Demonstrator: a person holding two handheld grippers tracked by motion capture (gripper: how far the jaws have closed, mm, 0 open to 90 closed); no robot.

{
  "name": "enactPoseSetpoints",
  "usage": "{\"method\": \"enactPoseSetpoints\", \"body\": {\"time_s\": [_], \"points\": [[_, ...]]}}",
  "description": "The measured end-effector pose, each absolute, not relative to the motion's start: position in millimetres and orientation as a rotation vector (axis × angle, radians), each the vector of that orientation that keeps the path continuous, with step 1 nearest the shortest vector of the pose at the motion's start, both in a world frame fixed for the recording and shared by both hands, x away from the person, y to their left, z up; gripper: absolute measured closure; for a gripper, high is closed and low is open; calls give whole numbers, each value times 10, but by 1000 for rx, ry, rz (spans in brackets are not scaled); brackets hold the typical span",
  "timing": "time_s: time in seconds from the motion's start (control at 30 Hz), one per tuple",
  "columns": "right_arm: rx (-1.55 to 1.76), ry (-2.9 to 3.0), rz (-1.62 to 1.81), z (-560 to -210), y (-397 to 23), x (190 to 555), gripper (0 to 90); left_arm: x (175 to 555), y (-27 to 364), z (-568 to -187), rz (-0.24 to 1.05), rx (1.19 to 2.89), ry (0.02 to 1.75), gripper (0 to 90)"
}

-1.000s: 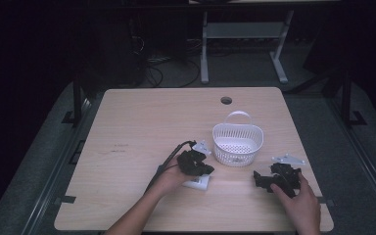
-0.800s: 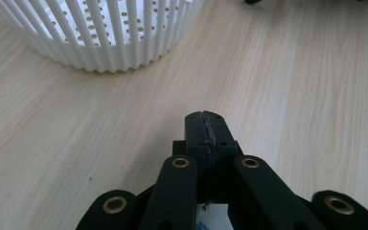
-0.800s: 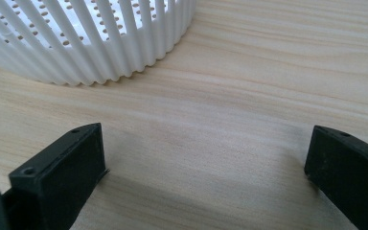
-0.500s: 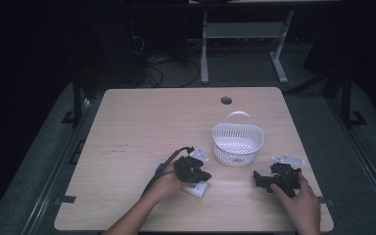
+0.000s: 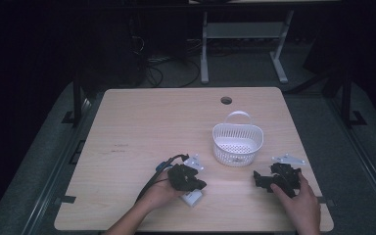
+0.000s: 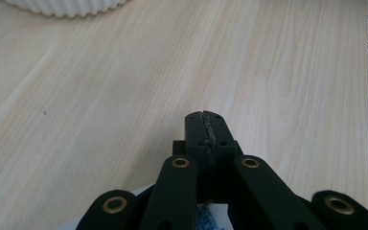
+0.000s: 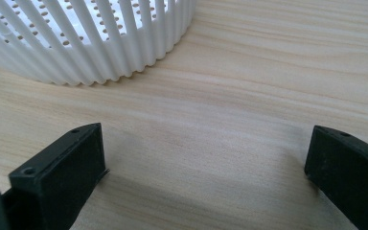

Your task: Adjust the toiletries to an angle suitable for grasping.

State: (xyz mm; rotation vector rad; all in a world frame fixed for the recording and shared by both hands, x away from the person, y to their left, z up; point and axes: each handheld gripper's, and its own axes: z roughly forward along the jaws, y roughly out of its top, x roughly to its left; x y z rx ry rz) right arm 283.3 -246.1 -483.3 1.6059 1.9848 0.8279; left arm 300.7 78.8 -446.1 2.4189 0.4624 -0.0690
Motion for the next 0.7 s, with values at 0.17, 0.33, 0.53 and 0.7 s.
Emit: {"method": "enactPoseSetpoints", "body": {"time_s": [0.17,0.33,0.53,0.7], "points": [[1606,1985,828,-4832,-2460,2833,0,2944,872,-4463,-66,2421,470,900],[1606,1985,828,-4832,-2460,2833,0,2883,964,-4462,-67,2421,475,900],[1606,1985,828,-4832,-2460,2833,0,2813,1063,-4456,-67,2419,480,900],[1606,1985,828,-4833,-2460,2833,0,2779,1116,-4449,-61,2403,490,900]]}}
